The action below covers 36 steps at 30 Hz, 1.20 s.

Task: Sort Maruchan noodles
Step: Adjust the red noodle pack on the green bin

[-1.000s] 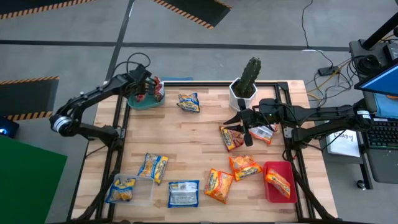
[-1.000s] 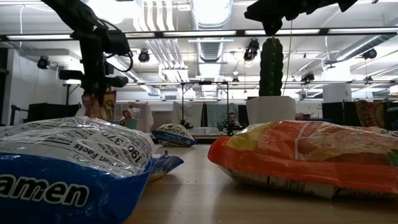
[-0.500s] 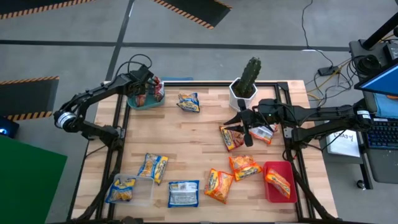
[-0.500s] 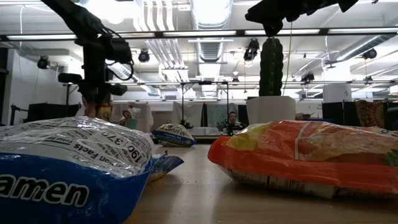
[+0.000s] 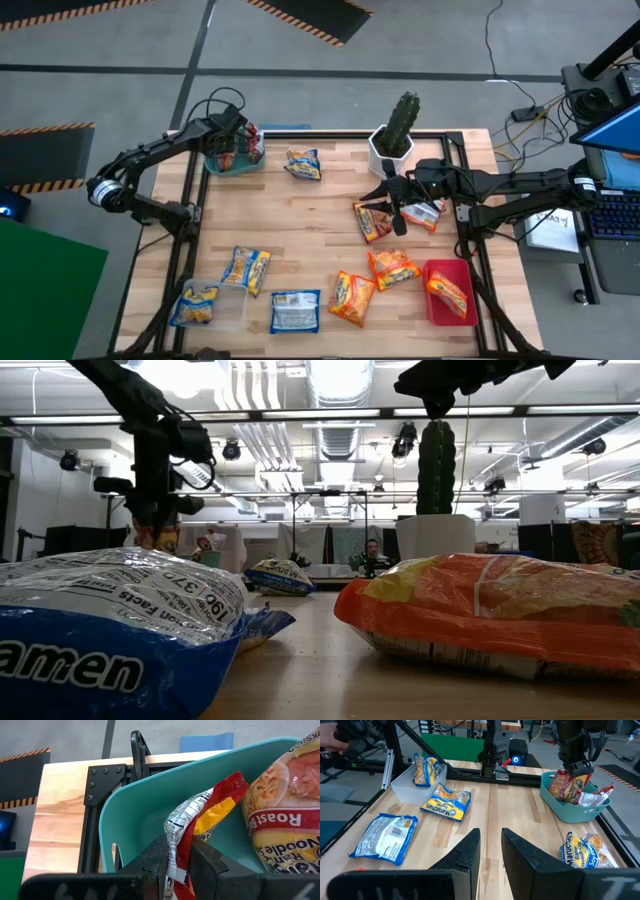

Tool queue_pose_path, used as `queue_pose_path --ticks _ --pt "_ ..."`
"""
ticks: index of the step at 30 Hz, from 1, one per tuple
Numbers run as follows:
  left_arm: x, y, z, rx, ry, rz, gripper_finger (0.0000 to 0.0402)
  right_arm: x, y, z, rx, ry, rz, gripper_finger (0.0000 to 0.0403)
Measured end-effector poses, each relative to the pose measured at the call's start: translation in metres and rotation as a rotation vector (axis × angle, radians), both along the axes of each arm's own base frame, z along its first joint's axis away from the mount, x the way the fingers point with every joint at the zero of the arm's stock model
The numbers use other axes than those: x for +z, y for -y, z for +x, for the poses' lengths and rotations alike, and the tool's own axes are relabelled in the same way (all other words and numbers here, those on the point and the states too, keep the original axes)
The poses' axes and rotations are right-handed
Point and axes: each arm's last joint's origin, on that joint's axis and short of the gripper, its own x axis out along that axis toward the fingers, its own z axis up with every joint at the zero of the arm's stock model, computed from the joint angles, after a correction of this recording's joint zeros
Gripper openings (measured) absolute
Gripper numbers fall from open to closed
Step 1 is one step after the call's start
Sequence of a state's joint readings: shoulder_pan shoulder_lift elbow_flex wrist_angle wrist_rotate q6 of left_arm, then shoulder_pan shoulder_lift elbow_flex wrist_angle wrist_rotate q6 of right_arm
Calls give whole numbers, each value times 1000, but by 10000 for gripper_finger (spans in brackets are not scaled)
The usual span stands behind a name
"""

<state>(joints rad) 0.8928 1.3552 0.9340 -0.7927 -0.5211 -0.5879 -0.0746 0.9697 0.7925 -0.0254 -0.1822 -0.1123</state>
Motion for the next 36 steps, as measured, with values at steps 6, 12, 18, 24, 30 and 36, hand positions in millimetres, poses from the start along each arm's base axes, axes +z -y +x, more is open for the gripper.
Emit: queue_pose_path --ticks 6,12,18,24,30,36 --pt "2 1 -1 15 1 -21 49 0 0 0 0 0 0 68" --pt "18 5 0 27 -23 -56 41 0 0 0 3 1 -14 68" --pt "19 4 1 33 -63 -30 40 0 0 0 3 2 -11 68" --pt "-1 1 6 45 -227 -83 40 0 0 0 2 1 -11 68" --pt "-12 0 9 67 -351 -201 40 0 0 0 2 1 -11 68" --pt "-4 2 9 79 -370 -204 40 0 0 0 2 2 -12 68"
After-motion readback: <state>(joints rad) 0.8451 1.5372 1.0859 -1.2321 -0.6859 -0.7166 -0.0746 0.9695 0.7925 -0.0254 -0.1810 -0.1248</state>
